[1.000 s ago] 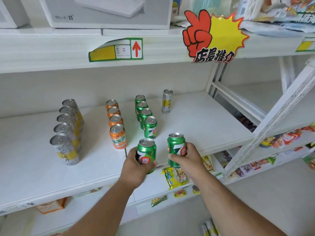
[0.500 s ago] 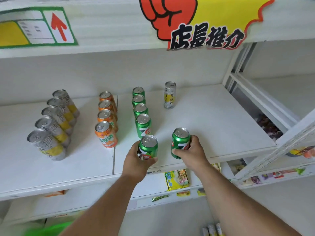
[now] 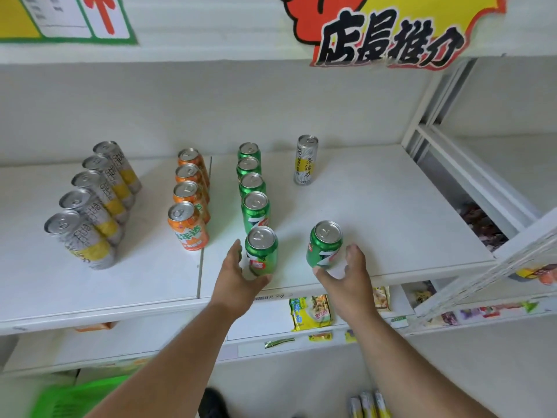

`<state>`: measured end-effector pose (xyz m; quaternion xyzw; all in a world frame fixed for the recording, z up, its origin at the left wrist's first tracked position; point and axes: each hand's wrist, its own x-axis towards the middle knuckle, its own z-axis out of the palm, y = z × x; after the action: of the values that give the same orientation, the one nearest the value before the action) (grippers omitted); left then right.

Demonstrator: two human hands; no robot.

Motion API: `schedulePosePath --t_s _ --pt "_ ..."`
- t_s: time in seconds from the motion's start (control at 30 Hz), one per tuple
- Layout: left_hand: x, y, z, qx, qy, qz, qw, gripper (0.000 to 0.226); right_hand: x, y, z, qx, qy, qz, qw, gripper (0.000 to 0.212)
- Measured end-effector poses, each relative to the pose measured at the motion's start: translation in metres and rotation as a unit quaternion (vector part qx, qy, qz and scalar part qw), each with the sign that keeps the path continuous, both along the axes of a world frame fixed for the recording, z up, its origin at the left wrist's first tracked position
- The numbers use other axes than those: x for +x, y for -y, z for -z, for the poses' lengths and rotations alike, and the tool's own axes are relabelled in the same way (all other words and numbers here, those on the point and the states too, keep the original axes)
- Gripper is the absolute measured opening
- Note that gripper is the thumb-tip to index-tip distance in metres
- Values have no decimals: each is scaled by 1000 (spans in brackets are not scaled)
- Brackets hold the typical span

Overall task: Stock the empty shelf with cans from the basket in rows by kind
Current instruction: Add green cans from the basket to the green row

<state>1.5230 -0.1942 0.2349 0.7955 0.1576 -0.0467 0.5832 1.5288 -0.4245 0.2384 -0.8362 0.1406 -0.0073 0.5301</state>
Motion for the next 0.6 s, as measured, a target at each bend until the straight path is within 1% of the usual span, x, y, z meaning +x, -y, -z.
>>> schedulePosePath --t_s 0.07,0.1,0.13,0.17,0.2,0.27,0.3,0.37,0.47,0.6 --pt "-7 -4 -1 -12 -8 -16 1000 99 -31 -13 -2 15 85 35 996 58" --pt "-9 -5 -1 -16 -5 -21 1000 92 -42 -21 -2 23 114 27 993 48" --pt "-10 -5 -1 -15 -4 -25 1000 85 -48 -31 -2 38 116 5 993 41" --pt "-11 -5 -1 -15 -3 -28 999 79 -50 -39 -3 55 91 -25 994 36" --pt "-11 -5 -3 -14 -1 -30 999 73 -48 -47 -6 73 51 -59 994 35" --pt "-9 -3 -9 -20 8 -29 999 65 -36 -61 -14 94 -31 -118 988 42" --pt "-7 -2 -11 -20 16 -24 999 63 -29 -65 -18 98 -47 -137 985 46" --pt "-5 0 -16 -11 33 -4 999 59 -17 -72 -22 108 -55 -161 979 48" --pt "-6 3 -21 -3 42 21 999 56 -6 -79 -20 116 -62 -183 974 45" --pt "-13 5 -19 -4 38 32 999 69 4 -82 -20 125 -66 -176 974 46"
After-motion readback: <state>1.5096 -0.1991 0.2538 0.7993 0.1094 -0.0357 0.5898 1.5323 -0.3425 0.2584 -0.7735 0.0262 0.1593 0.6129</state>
